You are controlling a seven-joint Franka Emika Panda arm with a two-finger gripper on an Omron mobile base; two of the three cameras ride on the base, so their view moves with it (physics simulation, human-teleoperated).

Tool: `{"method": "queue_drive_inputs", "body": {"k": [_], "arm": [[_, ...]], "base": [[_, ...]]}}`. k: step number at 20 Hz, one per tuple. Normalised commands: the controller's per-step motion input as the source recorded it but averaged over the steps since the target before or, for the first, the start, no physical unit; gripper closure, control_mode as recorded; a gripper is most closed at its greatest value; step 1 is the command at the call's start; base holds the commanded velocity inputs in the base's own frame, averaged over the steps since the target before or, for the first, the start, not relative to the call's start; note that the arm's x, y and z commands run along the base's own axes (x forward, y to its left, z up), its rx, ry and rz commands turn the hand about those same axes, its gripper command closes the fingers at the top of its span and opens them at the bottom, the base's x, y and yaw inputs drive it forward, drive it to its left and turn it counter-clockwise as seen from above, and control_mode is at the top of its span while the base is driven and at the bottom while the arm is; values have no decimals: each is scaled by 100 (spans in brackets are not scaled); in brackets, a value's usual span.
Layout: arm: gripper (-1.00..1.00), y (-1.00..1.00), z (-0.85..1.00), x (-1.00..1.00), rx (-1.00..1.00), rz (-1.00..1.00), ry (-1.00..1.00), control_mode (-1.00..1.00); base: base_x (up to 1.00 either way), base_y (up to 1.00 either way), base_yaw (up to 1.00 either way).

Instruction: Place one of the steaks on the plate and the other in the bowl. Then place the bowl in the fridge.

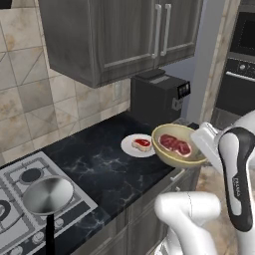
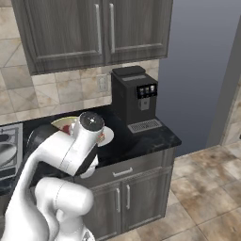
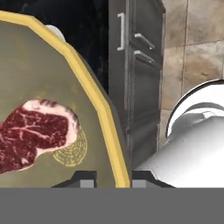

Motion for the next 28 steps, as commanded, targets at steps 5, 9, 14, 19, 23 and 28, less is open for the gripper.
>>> {"method": "queue_drive_inputs", "body": {"k": [5,9,14,19,23,28], "arm": [[100,-14,73,-31,-10,-31,4,-100],[100,-27,10,0,-10,-34,20,-100],[100,-20,-16,0,0,-18,7,-100],[100,0,0,0,0,0,0,-100],[100,0,0,0,0,0,0,100],[100,0,0,0,0,0,0,100]], "base": [[0,0,0],[0,0,0],[0,0,0],[0,0,0],[-1,-4,-31],[-1,-4,-82]]}}
